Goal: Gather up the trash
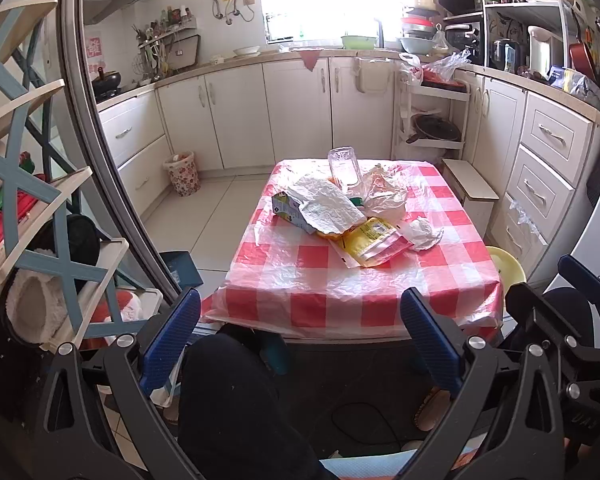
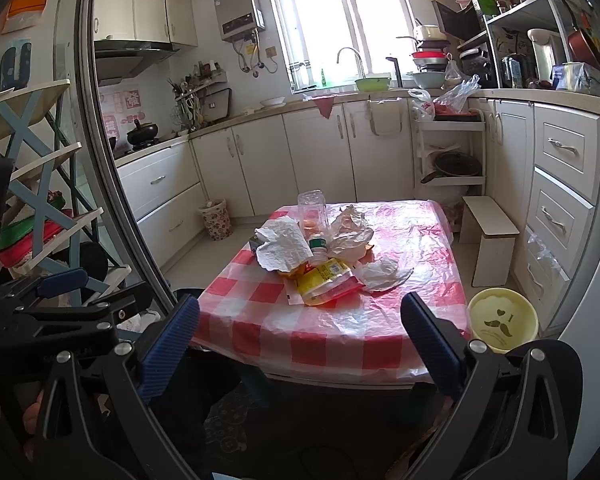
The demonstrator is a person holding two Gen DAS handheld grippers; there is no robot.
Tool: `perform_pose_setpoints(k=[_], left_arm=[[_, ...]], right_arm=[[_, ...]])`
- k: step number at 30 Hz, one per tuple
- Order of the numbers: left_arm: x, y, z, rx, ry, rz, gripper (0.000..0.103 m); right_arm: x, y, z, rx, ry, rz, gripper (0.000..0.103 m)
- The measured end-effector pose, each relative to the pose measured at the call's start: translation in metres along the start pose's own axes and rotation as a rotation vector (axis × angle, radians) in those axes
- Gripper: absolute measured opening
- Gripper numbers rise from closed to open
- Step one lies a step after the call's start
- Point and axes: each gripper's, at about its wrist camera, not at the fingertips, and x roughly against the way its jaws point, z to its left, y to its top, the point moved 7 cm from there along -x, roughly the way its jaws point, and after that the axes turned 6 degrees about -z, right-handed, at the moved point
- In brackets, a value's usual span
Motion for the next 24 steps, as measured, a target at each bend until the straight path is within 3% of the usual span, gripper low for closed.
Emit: perform_pose_setpoints(k=[24], left_arm=[[0.0049,-0.0003,0.0011,-0.003,0.006,-0.007,0.096]], right_arm=[[0.0093,0.0064,0.0020,0.004,0.036,-0.029,0.097]])
